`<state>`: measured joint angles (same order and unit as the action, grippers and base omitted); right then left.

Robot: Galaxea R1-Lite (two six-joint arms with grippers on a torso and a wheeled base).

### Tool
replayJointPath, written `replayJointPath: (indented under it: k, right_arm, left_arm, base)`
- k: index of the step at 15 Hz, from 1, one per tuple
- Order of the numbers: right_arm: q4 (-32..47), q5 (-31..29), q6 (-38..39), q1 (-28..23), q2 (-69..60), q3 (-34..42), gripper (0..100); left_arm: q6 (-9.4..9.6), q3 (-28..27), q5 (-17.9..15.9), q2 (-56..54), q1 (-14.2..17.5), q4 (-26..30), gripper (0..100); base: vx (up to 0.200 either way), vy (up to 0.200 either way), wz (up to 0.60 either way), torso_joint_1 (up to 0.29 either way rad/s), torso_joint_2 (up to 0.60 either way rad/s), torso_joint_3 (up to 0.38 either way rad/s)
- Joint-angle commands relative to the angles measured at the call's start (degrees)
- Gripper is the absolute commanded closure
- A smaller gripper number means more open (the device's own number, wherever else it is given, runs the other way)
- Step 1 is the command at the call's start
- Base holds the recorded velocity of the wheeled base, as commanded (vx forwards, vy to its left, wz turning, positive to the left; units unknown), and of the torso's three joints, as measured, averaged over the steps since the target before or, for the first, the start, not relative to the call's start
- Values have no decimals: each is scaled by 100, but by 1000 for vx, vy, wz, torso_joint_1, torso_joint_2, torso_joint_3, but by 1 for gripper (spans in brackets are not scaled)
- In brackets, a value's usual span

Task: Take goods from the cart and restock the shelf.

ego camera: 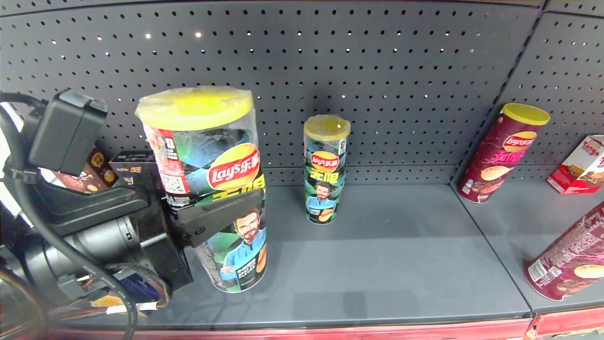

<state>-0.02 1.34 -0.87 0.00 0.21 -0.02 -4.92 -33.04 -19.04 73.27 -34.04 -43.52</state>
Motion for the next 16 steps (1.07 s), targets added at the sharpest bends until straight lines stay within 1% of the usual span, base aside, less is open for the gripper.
replayJointPath:
  k: [1,2,4,5,6,7,8,9,11,12,13,15,16]
  right_arm:
    - [11,59,-19,44,58,-6,0]
    - [2,121,-28,62,85,-6,0]
    - [-68,165,16,44,76,-68,0]
    - [29,253,289,158,718,-1386,0]
    - [231,209,447,229,1939,-2397,0]
    - [459,648,34,413,2282,-3021,0]
    - [486,965,-221,483,2352,-3012,0]
    - [459,1685,-458,642,2607,-2995,0]
    - [372,2670,-476,923,3152,-3030,0]
    - [222,2881,-485,1107,3416,-2986,0]
    - [152,2889,-494,1213,3556,-2986,0]
    - [-217,2793,-502,1969,4365,-3100,0]
    - [-419,2599,-502,2197,4655,-3091,0]
  left_arm:
    - [-8,192,-29,-269,134,-7,100]
    - [-26,280,-29,-348,134,10,100]
    - [-35,430,-29,-550,407,45,100]
    - [-35,482,-29,-603,450,45,100]
    - [-44,500,-29,-603,459,45,100]
    - [-88,482,-29,-559,459,10,100]
    - [-88,500,-38,-541,459,1,100]
    - [-88,605,-38,-515,459,-7,100]
    - [-88,641,-47,-462,450,-7,100]
    - [-88,641,-47,-453,459,-7,100]
    - [-88,632,-38,-436,459,-7,100]
    - [-88,614,-47,-339,450,-16,100]
    - [-88,623,-47,-322,459,-16,100]
  base:
    - [0,0,0,0,0,0]
    - [0,0,0,0,0,0]
    - [0,0,0,0,0,0]
    - [0,0,0,0,0,0]
    - [0,0,0,0,0,0]
    - [0,0,0,0,0,0]
    - [0,0,0,0,0,0]
    - [0,0,0,0,0,0]
    - [0,0,0,0,0,0]
    - [0,0,0,0,0,0]
    - [0,0,0,0,0,0]
    - [0,0,0,0,0,0]
    - [0,0,0,0,0,0]
